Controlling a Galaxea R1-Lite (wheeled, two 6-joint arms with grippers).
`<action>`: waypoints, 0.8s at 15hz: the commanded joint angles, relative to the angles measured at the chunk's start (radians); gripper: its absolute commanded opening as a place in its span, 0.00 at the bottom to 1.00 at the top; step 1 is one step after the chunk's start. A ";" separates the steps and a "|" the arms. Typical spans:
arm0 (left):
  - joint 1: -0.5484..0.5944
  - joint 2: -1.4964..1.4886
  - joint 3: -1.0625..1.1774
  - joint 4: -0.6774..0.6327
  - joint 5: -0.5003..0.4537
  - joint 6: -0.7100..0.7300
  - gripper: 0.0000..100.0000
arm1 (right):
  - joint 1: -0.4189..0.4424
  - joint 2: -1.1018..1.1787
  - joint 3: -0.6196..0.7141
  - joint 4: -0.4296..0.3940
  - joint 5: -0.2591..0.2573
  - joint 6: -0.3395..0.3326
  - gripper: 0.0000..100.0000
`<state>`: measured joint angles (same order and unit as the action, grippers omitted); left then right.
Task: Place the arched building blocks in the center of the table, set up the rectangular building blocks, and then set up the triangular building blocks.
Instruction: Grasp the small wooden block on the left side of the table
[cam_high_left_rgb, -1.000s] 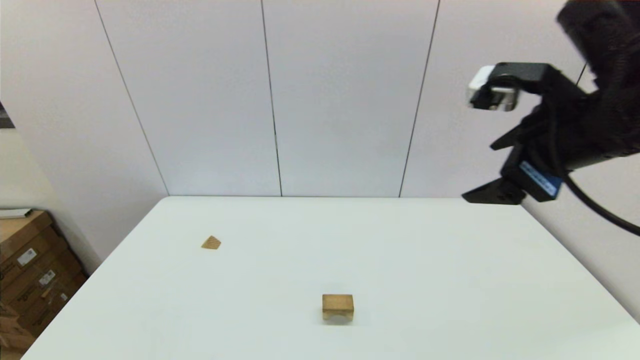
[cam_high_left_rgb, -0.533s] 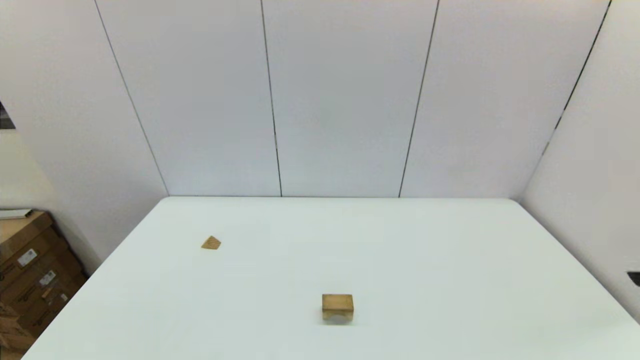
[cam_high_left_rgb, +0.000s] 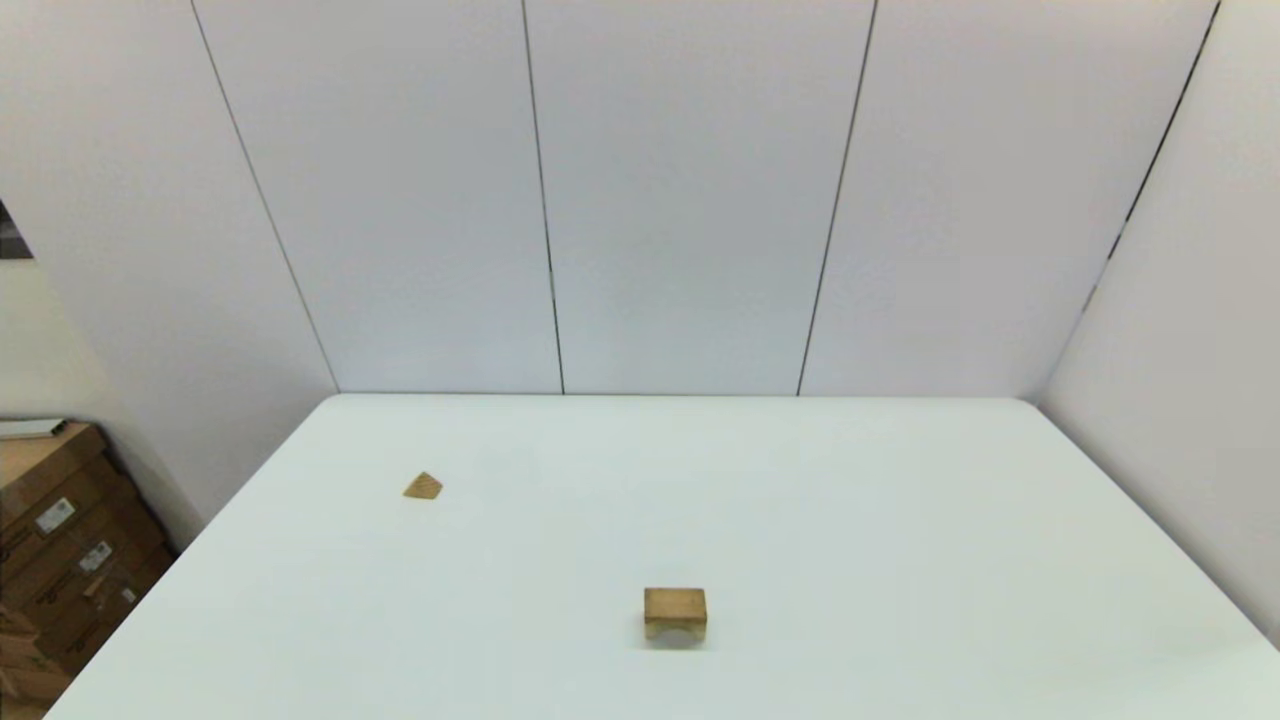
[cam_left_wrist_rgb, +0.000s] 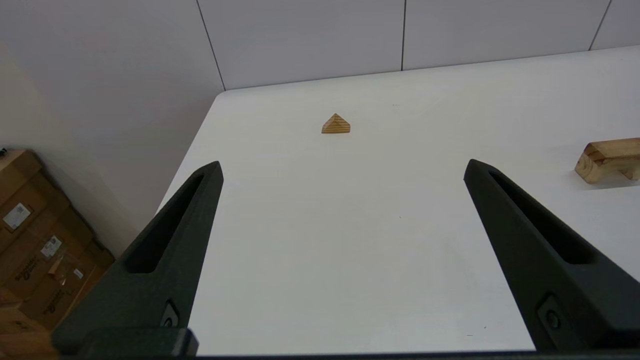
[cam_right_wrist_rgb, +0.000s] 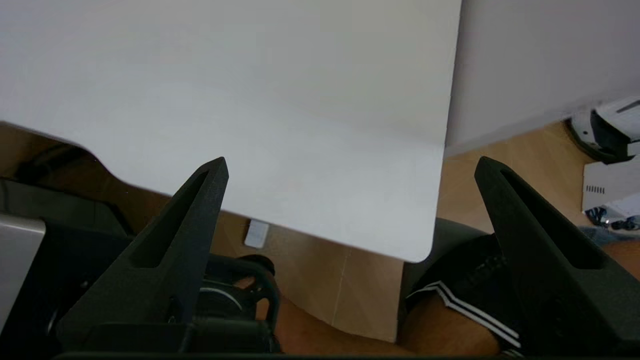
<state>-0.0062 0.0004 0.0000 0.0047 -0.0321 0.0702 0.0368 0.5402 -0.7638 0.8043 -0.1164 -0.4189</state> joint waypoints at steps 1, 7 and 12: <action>0.000 0.001 0.000 0.000 0.000 0.000 1.00 | -0.043 -0.227 0.179 -0.008 -0.005 0.005 1.00; 0.000 0.001 0.000 0.000 0.000 0.000 1.00 | -0.052 -0.345 0.377 -0.232 -0.002 0.098 1.00; 0.000 0.001 0.000 0.000 0.000 -0.001 1.00 | -0.044 -0.393 0.589 -0.570 0.009 0.095 1.00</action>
<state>-0.0057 0.0004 0.0000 0.0043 -0.0326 0.0696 -0.0111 0.1802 -0.2506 0.3517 -0.1091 -0.3204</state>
